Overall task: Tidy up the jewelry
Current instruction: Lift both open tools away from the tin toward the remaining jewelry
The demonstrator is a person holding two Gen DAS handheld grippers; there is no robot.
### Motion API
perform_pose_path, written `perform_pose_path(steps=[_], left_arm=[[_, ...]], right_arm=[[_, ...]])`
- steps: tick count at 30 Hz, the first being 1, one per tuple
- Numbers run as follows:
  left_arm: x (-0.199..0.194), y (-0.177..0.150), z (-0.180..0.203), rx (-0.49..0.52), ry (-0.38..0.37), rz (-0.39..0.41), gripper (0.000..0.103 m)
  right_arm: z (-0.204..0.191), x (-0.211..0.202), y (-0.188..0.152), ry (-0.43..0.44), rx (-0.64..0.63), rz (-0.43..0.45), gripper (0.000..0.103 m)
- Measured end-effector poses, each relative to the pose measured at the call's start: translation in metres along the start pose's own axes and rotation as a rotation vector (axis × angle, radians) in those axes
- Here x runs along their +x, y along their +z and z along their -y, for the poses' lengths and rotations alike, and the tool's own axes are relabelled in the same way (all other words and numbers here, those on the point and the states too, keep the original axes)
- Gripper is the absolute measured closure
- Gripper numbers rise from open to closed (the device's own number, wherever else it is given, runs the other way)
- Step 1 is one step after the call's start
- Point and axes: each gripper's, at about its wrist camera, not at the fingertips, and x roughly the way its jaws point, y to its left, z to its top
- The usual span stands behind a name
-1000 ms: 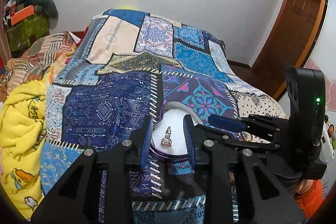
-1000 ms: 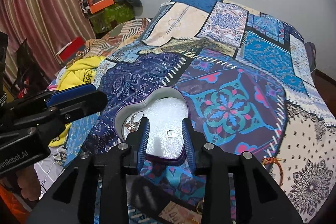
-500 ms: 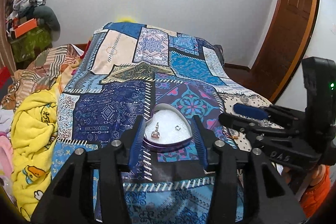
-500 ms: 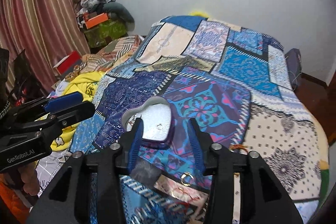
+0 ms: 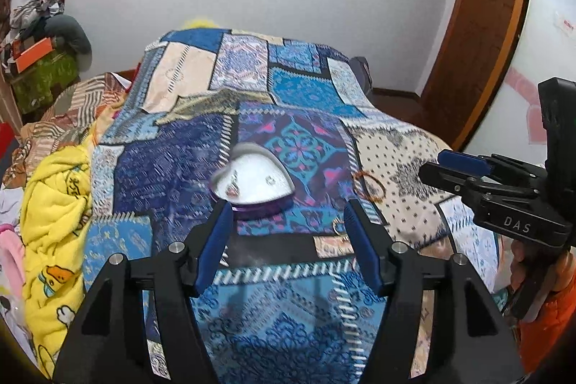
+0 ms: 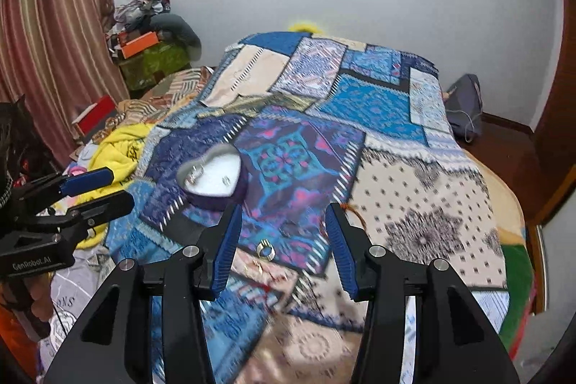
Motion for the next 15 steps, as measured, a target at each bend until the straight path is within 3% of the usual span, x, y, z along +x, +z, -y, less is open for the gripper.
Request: perform_pose_path(steps=[11,15], left_arm=[[0.028,-0.029,0.018,0.031,-0.015,-0.121,0.04],[0.041,-0.041,0.021,0.03,-0.026,-0.17,0.04]], right_arm=[[0.011,0.021,-0.059,0.009,0.004,-0.148,0.058],[0.011,0.032,-0.074,0.06,0.03,-0.197,0.059]])
